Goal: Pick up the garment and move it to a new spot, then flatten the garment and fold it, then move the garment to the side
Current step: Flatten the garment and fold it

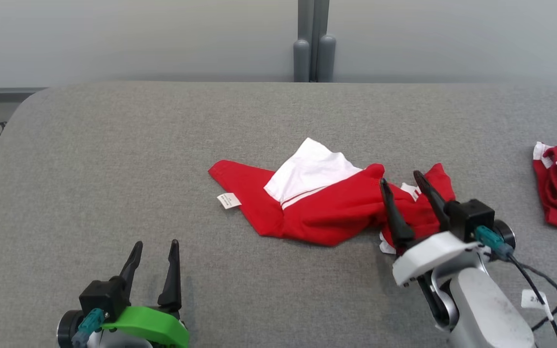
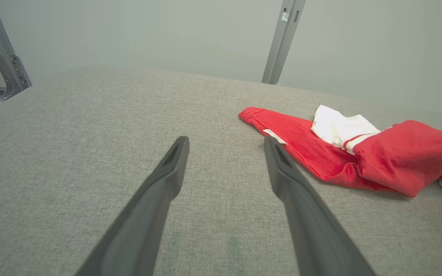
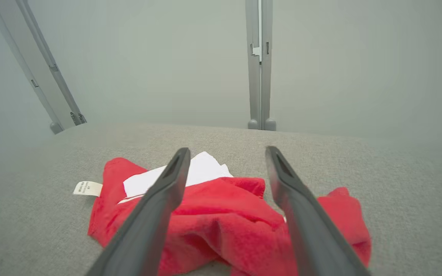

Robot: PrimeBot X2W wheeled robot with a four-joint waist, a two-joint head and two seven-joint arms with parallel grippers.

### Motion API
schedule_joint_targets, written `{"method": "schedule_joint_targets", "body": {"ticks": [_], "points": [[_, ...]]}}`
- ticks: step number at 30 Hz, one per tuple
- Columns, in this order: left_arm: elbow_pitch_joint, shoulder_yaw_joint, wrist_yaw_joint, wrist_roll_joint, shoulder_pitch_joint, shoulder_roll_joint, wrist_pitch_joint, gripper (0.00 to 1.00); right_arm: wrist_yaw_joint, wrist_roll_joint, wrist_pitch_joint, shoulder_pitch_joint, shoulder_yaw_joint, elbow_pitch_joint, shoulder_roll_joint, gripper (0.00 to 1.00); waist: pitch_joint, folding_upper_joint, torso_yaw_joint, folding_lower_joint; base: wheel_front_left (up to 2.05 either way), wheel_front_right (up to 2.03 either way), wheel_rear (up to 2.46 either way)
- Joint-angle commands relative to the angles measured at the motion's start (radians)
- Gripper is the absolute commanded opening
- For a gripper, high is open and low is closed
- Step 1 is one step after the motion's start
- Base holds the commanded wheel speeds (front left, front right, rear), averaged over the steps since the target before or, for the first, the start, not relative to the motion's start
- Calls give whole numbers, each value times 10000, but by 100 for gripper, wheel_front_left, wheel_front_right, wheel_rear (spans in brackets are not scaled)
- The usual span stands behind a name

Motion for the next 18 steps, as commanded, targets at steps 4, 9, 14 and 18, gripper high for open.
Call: {"method": "schedule_joint_targets", "body": {"ticks": [4, 9, 14, 18], "points": [[-66, -407, -43, -172, -408, 12, 1, 100, -15, -320, -30, -1406, 420, 492, -442, 100, 557, 0, 841, 0, 0, 0, 0], [-249, -1076, -48, -470, -679, 12, 1, 100, -15, -461, -30, -2849, 949, 1527, -1119, 100, 1161, 0, 1887, 0, 0, 0, 0], [-369, -1589, 17, -798, -838, 13, 1, 100, -15, -339, 68, -4208, 1438, 3400, -1705, 100, 1661, 0, 2894, 0, 0, 0, 0], [-396, -1817, 105, -999, -867, 8, 1, 100, -15, 69, 763, -5038, 1965, 5029, -1946, 100, 1995, 0, 3457, 0, 0, 0, 0]]}}
